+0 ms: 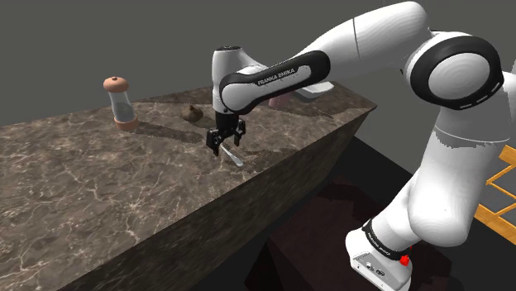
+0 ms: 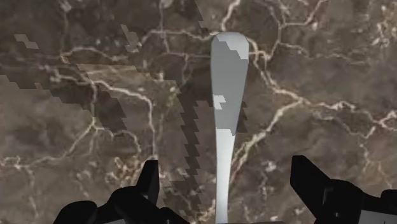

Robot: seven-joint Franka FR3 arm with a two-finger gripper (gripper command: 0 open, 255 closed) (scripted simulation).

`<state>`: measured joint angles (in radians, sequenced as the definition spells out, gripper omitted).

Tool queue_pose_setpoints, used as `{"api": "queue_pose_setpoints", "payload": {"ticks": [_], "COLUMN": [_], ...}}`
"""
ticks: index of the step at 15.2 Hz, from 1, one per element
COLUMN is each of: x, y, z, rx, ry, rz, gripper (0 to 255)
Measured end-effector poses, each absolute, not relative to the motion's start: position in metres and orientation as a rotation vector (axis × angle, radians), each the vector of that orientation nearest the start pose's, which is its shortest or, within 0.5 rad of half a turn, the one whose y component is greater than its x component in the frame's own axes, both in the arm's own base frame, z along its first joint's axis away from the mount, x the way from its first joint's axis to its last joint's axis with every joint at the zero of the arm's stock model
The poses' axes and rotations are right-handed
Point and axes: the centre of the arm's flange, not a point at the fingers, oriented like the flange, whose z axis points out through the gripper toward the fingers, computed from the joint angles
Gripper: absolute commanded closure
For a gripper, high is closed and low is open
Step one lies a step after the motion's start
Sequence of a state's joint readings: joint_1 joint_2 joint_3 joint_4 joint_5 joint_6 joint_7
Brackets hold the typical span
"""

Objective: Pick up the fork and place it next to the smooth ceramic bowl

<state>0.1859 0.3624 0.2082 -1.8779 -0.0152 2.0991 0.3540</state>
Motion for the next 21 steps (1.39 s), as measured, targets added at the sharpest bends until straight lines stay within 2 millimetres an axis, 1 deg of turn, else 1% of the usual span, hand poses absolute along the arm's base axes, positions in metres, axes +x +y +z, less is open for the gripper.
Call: {"api": "queue_pose_setpoints", "payload": {"ticks": [5, 6, 16, 19, 21], "x": [0.569, 0.569, 0.569, 0.569, 0.570], "y": [0.229, 0.229, 0.229, 0.228, 0.230], "z": [0.310, 0.310, 0.309, 0.320, 0.330], "rx": [-3.124, -3.124, -3.124, -3.124, -3.124], "ry": [-0.063, -0.063, -0.063, -0.063, -0.063], "rz": [0.229, 0.229, 0.229, 0.229, 0.228], "gripper": [0, 255, 255, 255, 255]}}
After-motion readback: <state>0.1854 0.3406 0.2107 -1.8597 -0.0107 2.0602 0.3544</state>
